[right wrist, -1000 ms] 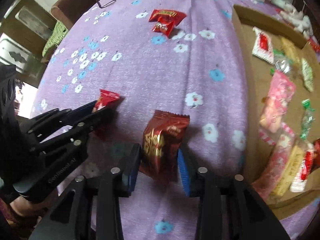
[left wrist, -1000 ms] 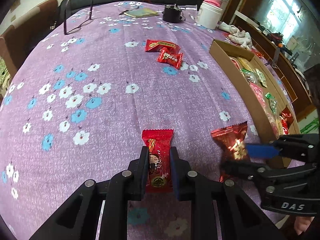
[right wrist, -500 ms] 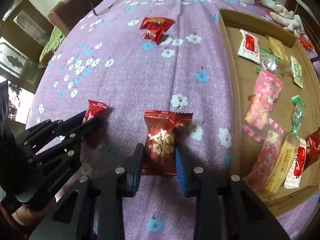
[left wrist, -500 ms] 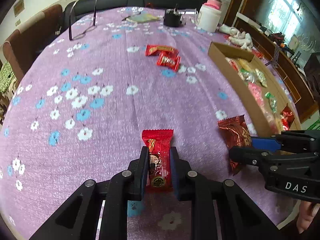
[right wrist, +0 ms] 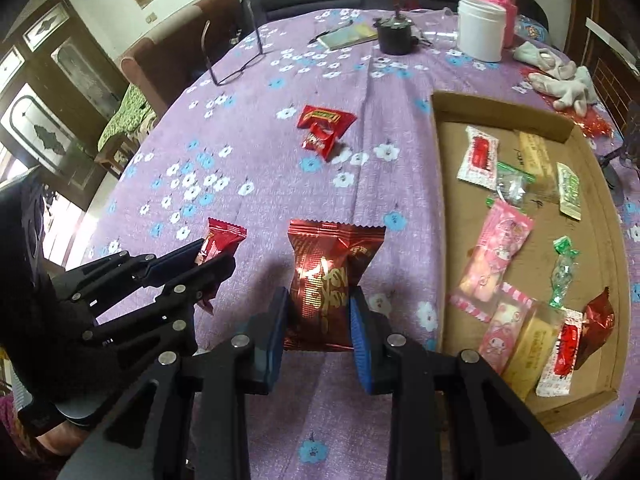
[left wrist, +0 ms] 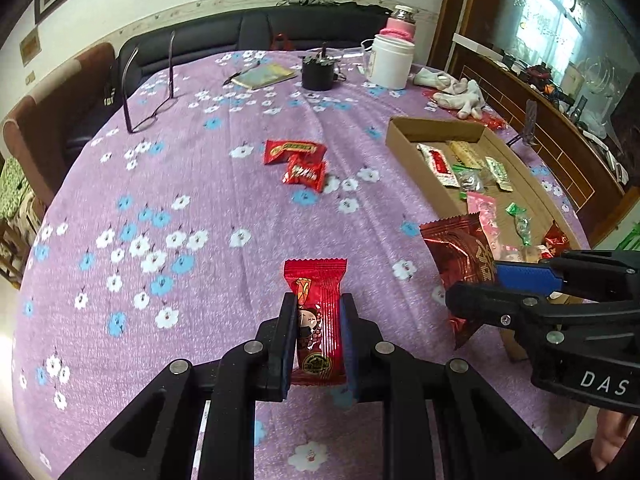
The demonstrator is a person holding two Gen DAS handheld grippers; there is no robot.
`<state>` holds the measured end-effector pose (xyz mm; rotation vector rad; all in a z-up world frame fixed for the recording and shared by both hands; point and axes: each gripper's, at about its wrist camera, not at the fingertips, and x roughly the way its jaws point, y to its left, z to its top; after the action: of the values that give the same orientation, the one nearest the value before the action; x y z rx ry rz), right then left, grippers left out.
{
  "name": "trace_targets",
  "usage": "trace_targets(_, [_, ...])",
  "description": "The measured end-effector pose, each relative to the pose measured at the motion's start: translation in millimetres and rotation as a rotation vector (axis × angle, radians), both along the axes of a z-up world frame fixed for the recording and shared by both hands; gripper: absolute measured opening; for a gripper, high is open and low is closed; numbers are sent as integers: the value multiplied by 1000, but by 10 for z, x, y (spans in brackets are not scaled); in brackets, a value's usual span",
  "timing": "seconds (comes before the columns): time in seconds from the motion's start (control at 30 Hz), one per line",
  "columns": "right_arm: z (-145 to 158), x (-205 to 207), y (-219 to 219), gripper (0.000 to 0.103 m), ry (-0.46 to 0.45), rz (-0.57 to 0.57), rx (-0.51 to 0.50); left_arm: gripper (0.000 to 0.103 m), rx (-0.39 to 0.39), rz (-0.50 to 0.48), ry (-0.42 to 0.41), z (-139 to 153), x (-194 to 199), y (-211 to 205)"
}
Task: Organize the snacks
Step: 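Carry the red candy pack and red-brown pack over the tray with both grippers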
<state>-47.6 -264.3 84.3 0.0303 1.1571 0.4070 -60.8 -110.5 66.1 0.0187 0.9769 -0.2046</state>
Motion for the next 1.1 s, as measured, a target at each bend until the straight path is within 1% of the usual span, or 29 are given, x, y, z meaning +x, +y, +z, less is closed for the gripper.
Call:
trace_targets(0.3, [59,31,-271,29,-14,-54,29,20,20,-42,-20,104,57,-255])
trace_targets(0.63, [64,72,-620,29,-9,-118,56,20,35,-83,-29,195,129,-555])
trace_targets(0.87, [46,82,-917,29,-5,-175,56,20,42,-133,-40,261,204,-888])
trace_targets(1.1, [-6,100,-1300,29,7,-256,45,20,33,-189,-32,232,270,-1239])
